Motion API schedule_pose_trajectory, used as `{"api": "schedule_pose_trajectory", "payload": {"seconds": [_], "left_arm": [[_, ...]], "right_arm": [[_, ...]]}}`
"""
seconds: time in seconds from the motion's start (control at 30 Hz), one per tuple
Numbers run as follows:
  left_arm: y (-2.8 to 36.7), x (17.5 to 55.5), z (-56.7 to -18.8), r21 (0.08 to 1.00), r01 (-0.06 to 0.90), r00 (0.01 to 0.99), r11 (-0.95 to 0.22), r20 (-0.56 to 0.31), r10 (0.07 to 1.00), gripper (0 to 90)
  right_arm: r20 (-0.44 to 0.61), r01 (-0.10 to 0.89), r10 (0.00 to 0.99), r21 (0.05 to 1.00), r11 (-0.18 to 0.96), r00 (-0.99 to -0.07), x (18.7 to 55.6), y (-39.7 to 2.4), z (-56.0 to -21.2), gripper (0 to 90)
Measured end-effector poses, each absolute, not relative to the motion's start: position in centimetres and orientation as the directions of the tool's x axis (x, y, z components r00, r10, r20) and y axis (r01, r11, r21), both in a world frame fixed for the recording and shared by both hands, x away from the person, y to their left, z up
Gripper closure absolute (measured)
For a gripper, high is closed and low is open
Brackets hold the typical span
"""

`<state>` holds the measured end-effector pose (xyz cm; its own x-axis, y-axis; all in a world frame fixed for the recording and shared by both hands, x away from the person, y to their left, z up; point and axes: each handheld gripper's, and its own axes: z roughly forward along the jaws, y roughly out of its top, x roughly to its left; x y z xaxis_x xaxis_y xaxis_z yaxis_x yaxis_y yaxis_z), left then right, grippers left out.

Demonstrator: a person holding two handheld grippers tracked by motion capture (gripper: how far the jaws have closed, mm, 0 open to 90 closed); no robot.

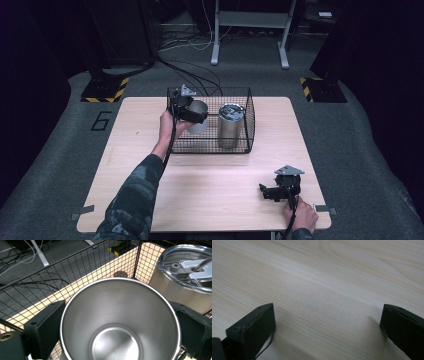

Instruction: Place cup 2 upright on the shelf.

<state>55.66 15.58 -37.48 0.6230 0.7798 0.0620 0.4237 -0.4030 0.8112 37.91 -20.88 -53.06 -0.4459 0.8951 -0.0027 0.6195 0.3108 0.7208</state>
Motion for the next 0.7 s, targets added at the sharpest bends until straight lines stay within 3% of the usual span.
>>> {"api": "schedule_pose_trajectory", "payload": {"seconds": [0.7], "left_arm": [[14.3,57.0,-40.2,0.758,0.489,0.61,-0.431,0.055,0.79,6.1]], "right_arm": [[-0.003,0.619,0.895,0.721,0.311,-0.446,37.9,-20.9,-53.1,0.0]]}}
